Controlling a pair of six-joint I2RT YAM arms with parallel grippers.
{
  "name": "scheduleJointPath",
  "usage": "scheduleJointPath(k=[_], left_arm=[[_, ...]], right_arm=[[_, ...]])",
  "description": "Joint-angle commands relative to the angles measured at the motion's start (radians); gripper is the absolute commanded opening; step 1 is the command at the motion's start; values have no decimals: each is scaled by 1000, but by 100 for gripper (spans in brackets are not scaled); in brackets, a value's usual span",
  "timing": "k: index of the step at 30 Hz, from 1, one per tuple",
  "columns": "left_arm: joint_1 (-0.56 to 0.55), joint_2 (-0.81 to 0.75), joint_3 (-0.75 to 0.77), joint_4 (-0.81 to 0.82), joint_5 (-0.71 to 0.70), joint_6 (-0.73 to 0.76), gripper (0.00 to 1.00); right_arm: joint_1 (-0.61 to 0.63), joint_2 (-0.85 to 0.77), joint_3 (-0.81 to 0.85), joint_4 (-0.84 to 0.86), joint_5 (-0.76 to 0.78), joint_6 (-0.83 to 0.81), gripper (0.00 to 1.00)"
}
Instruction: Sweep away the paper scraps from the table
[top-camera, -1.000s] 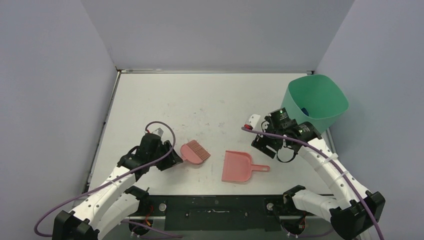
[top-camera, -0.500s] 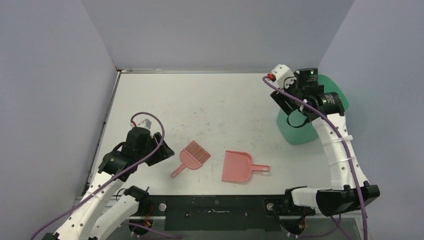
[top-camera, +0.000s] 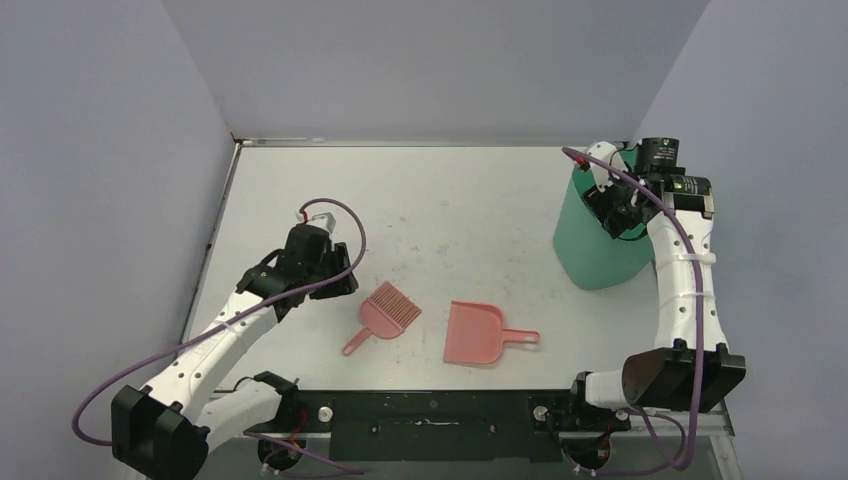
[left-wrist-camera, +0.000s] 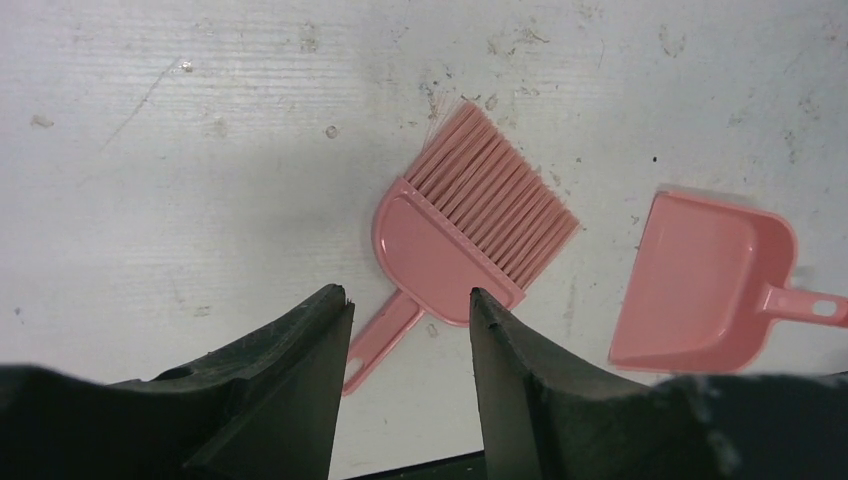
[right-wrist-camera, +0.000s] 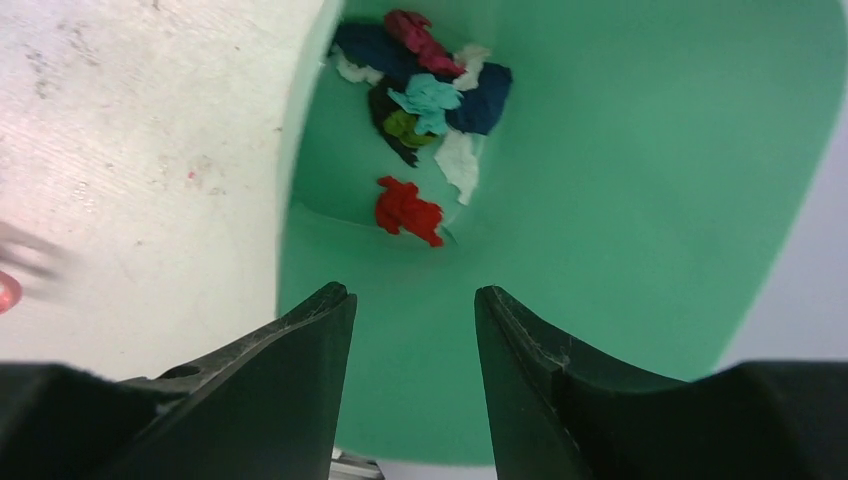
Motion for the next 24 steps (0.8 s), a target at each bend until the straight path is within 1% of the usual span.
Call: scheduleJointPath(k=[1,2,6,9,12,17,20,24], left_arm=[[-4,-23,-90,201,32,77,45],[-1,-28,-113,220,37,82,45],[4,-26,-103,219,42,107,45],[35,-37,-104,224,61,114,45],[51,-51,-113,231,95,112,45],[52,-57,-119,235,108,112,45],[55,-47,-113,217,83,113,44],[64,-43,-114,222,106,114,44]], right_arm=[[-3,14,78,-32,-92,34,49],[-5,11,99,-25,-91,46,49],[-3,12,178,-18,-142,79,49],[-1,17,209,-21,-197,100,49],[10,60,206,-61,-197,119,48],[9,121,132,-108,-187,107,48],[10,130,110,-108,-188,89,42],[38,136,108,-117,-202,72,28]])
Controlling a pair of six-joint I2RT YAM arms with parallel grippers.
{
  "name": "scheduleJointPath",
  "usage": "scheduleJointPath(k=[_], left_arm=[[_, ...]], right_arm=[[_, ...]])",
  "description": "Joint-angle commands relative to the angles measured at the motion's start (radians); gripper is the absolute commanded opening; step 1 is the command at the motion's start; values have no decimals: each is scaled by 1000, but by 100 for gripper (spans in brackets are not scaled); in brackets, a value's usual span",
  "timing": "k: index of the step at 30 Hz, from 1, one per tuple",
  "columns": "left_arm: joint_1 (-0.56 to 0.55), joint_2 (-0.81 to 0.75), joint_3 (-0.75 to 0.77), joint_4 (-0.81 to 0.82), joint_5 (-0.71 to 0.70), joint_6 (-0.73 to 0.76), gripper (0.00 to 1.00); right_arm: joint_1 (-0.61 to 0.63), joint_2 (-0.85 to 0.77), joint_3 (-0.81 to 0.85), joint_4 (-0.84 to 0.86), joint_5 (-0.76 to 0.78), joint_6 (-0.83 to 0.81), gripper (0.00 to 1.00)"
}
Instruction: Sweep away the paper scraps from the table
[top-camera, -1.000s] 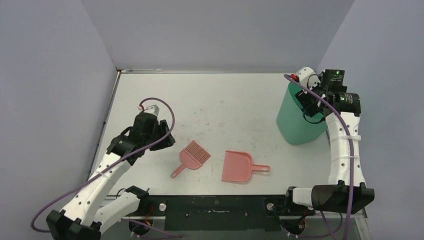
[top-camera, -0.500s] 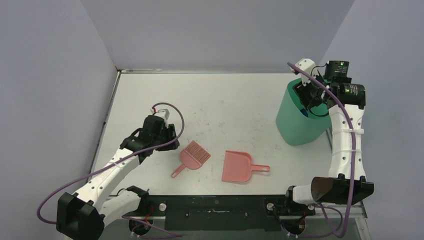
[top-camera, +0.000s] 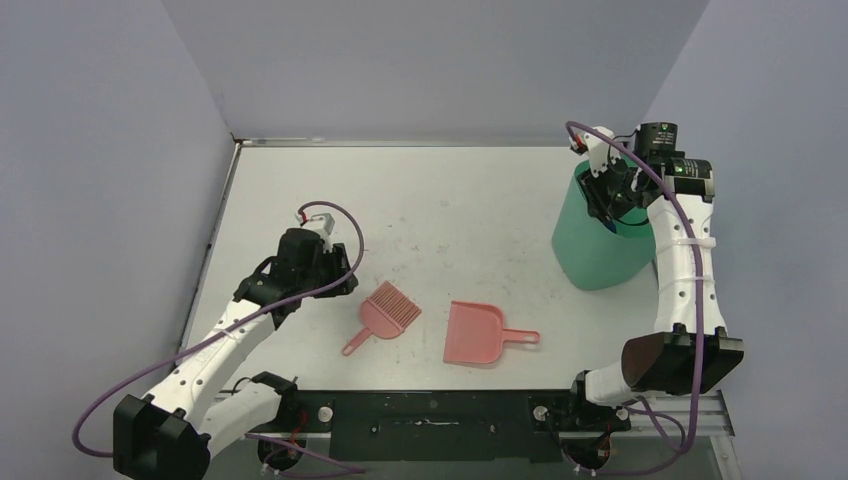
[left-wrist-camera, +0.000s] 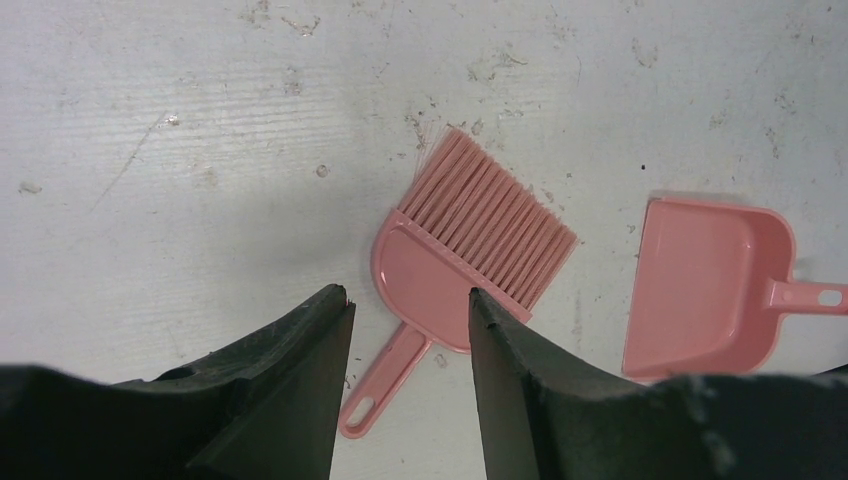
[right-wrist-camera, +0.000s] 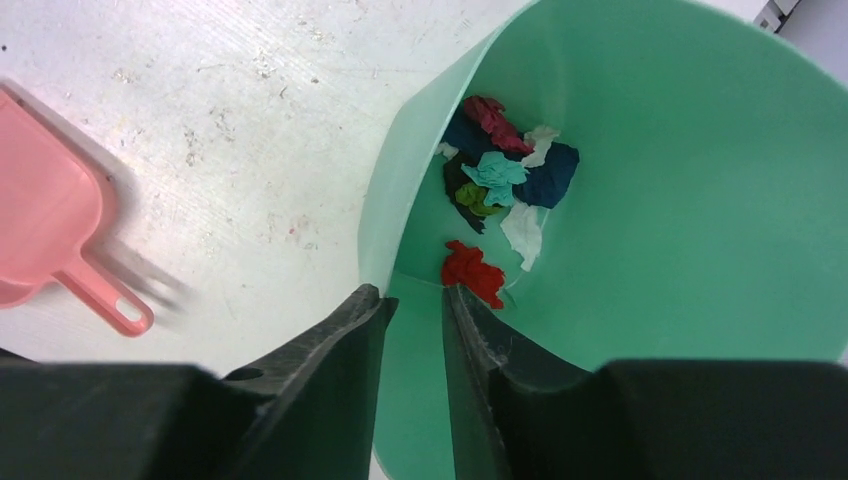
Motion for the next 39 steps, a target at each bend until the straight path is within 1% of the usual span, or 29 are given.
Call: scheduleJointPath(k=[1,2,4,5,7,10,14,18,19,20,21,24,25,26,27,28,29,32,35,39], left_arm=[[14,-1,9,40,27,14,44],[15,0,9,40,30,15,44],[17,1,10,40,35,14,44],[18,1,9,41,38,14,44],[19,1,9,40,43,14,44],[20,-1,8,40,44,14,44],[21,6,9,40,49,15,44],[22,10,9,39,54,14,44],[23,9,9,40,54,14,44],[22,10,8,40,54,14,44],[23,9,8,40,53,14,44],[30,11,8,43,63,14,44],[33,12,8,43,67,15,44],[34,14,8,43,68,15,44],[34,14,8,43,69,15,43],[34,14,7,44,70,15,43],[34,14,6,45,70,14,43],[34,15,6,43,72,14,43],[35,14,6,45,72,14,43],[36,16,6,46,75,16,43]], right_arm=[[41,26,-33,-48,3,-23,26],[58,28,-34,-48,11,-17,25],[98,34,-45,-50,44,-1,19],[133,38,-51,-50,60,15,18],[163,48,-58,-49,71,36,17],[166,59,-50,-48,57,35,6],[174,65,-25,-55,64,19,5],[176,56,-17,-46,130,16,5],[176,53,-17,-43,143,19,10],[176,48,-18,-42,151,26,23],[176,45,-22,-42,164,31,32],[178,44,-42,-48,176,26,43],[178,44,-51,-45,181,23,44],[178,44,-61,-41,185,21,41],[179,43,-68,-36,187,18,35],[179,43,-75,-31,187,16,33],[183,42,-77,-27,187,16,33],[186,46,-43,-27,169,29,46],[188,37,24,-33,146,33,49],[186,34,82,-31,174,27,49]])
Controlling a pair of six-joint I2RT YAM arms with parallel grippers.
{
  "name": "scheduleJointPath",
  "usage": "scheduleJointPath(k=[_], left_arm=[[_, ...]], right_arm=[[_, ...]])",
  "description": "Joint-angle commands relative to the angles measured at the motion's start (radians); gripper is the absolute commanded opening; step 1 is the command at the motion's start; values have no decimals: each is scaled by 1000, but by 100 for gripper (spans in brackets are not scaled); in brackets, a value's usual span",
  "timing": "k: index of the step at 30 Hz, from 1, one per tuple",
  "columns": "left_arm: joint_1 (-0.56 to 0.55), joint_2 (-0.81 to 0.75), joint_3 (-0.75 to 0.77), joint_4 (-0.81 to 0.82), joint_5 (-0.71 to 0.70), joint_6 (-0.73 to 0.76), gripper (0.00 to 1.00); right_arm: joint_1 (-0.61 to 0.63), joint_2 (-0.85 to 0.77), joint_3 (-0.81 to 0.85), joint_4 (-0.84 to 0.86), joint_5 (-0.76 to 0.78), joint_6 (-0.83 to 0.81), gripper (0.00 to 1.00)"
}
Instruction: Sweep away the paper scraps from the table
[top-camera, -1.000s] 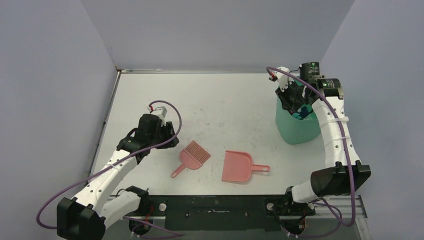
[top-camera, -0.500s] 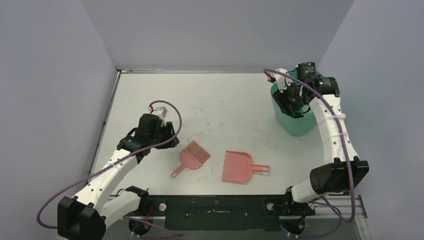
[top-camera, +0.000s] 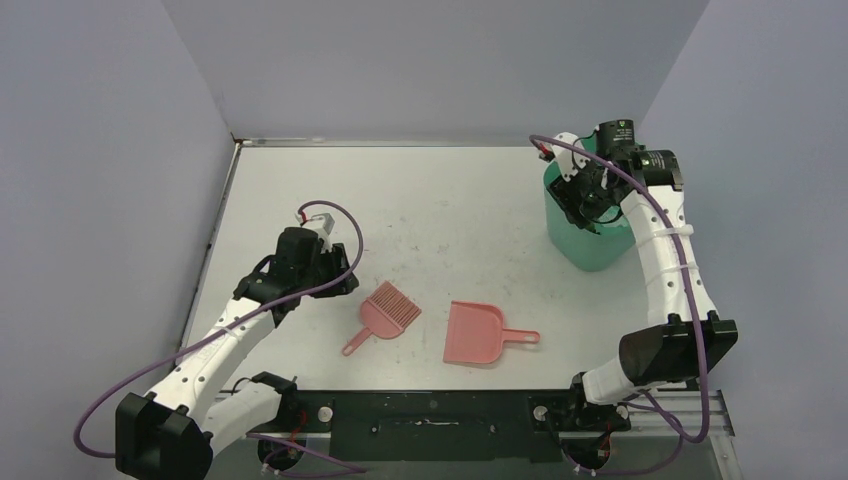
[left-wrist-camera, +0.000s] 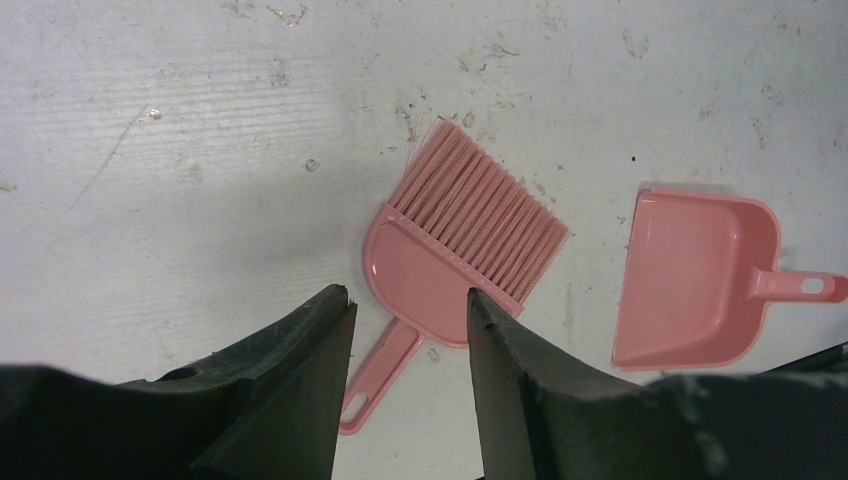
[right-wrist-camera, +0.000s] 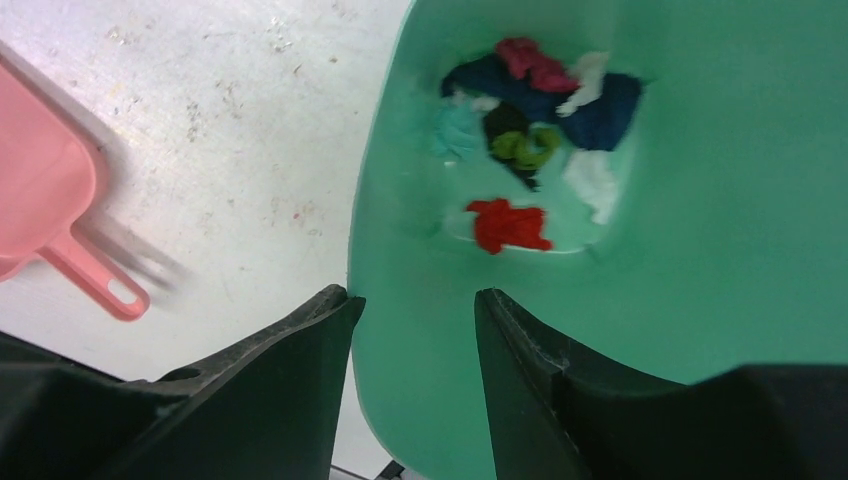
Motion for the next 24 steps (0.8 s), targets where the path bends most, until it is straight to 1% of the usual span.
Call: scheduleJointPath(k=[1,5,9,13,18,24], left_arm=[[11,4,6,47,22,12,43],[19,9,6,49,31,15,43],[19,11,5,49,36,14,43],[19,9,5,50,36,14,43],[19,12,5,51,39,13,43],[20,18,5,52,49,13,43]], right_arm=[[5,-13,85,17,28,3,49],[5,-9,82,19,34,-3,49],[5,-2,92,15,23,4,51],[3,-9,154,9,-14,10,53],[-2,-29,220,20,-18,14,53],[-3,-31,198,9,-34,17,53]])
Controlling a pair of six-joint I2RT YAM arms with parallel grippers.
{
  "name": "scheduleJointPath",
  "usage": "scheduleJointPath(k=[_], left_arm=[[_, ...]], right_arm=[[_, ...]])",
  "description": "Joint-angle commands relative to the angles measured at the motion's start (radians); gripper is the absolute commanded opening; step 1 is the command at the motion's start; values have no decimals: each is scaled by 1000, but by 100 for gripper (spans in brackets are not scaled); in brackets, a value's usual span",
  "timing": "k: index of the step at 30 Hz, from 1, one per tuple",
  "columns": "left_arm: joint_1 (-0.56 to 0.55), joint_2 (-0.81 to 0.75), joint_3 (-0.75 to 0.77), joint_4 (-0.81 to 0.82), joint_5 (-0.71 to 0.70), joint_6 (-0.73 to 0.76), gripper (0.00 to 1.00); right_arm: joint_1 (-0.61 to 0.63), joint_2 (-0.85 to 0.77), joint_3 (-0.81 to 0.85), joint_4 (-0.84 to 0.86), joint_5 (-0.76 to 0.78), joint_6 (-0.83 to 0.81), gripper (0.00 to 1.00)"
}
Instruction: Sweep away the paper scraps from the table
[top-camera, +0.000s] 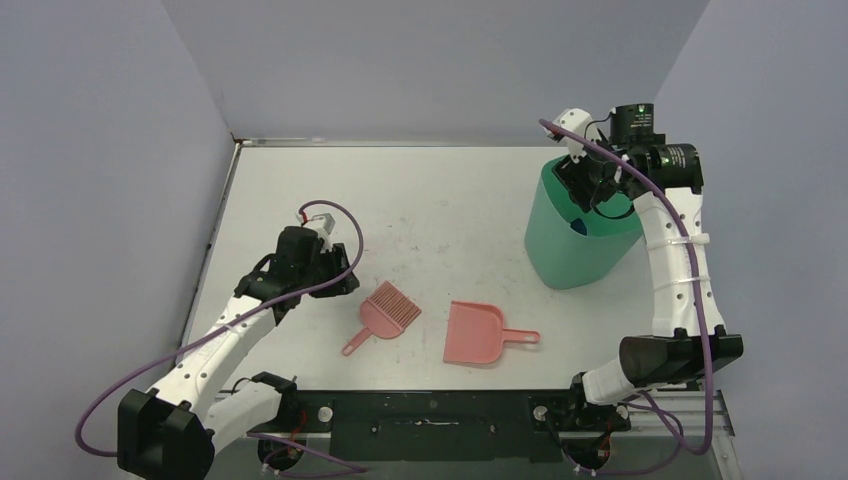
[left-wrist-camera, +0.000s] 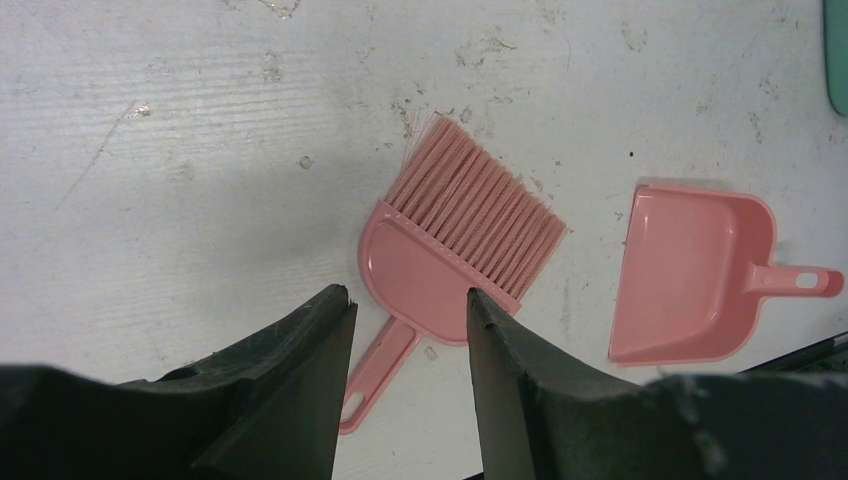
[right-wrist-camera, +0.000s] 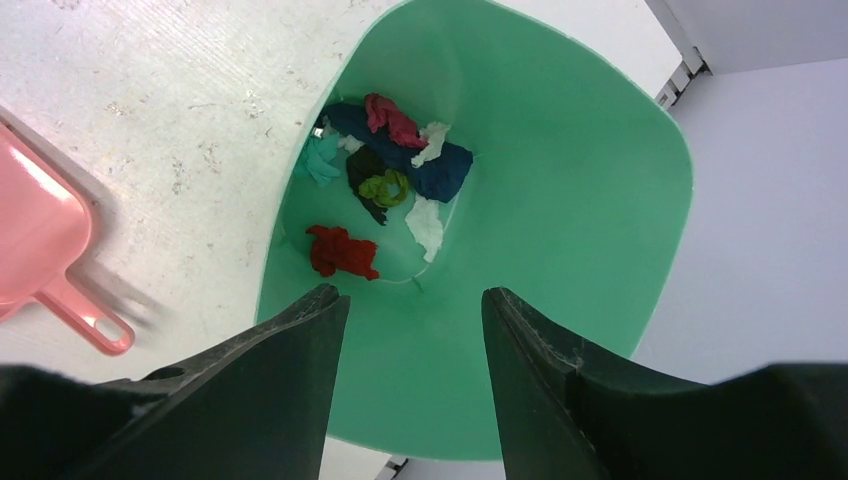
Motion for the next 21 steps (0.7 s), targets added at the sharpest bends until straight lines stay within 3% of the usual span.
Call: scheduleJointPath(k=[1,4,6,12,14,21], left_arm=[[8,3,5,48,24,13,43],[9,3,3,48,24,13,43],[8,5,4,49,25,12,43],[10,8,4,50,30,12,43],[10,9,4,49,31,11,43],[10,10,3,50,34,12,43]], right_arm=[[-2,-23,-2,9,-43,17,53],[-1,-12,-16,-59,-153,-1,55],[3,-16,-48,-80,-212,-5,63],[14,-10,-158,-60,-180,-6,65],[15,-6,-183,-42,-156,-1,58],[38,5,-167,-29,-172,-34,18]])
